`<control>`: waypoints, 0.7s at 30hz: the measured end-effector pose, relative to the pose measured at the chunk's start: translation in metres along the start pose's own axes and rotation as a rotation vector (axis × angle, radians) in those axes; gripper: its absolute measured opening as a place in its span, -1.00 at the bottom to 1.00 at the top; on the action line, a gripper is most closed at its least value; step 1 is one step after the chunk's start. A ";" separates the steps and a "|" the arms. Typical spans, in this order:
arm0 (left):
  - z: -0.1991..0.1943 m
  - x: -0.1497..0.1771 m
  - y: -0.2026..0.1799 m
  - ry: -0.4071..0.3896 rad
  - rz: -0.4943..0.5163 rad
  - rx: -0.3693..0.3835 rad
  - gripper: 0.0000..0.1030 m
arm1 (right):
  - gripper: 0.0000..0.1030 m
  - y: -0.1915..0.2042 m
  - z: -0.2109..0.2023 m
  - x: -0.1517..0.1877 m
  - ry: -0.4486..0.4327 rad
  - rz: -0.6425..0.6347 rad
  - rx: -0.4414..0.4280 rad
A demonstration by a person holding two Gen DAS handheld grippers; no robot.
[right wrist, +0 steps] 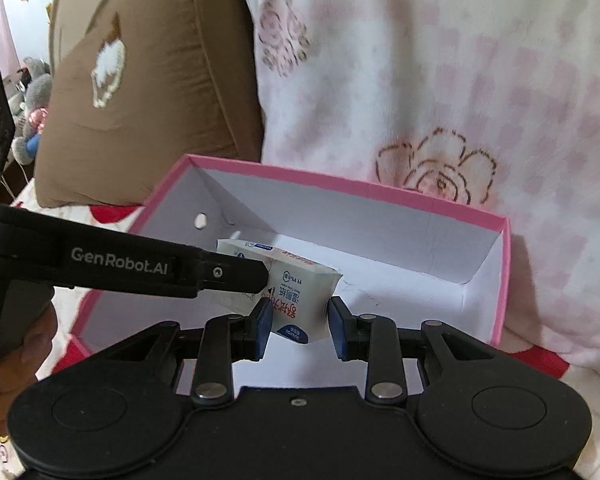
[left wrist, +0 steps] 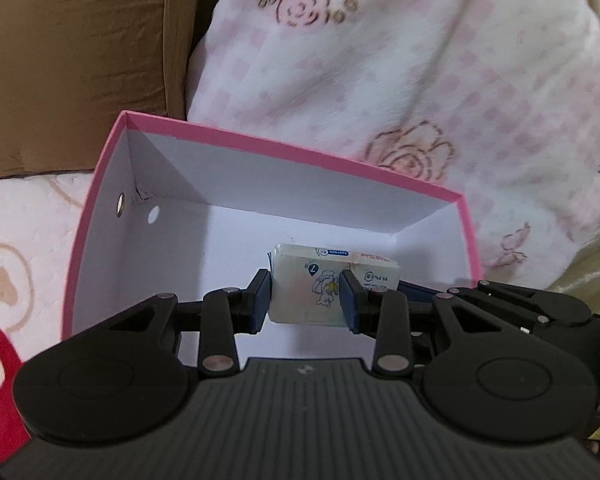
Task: Organize objects
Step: 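Lift the wet-wipe pack with the left tool and carry it into the pink box, then lower the pack into the box and open the left tool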
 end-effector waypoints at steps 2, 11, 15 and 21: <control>0.010 -0.001 0.004 0.013 -0.016 -0.002 -0.33 | -0.31 -0.003 0.011 -0.002 0.017 -0.003 0.009; 0.041 -0.006 0.012 0.038 -0.071 -0.017 -0.34 | -0.31 -0.015 0.040 -0.007 0.082 0.007 0.048; 0.052 -0.007 0.014 0.047 -0.061 -0.041 -0.36 | -0.31 -0.017 0.051 -0.007 0.095 0.000 0.064; 0.070 -0.002 0.023 0.082 -0.078 -0.072 -0.46 | -0.39 -0.019 0.073 -0.010 0.129 -0.003 0.097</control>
Point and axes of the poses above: each gripper's, at about its wrist camera, not at the fingertips, and z roughly the way its jaws point, y to its left, x to its underside, the point moved 6 cm from there along z, roughly the way its jaws point, and after that the axes turned 8 degrees about z, right-handed, at the moved point
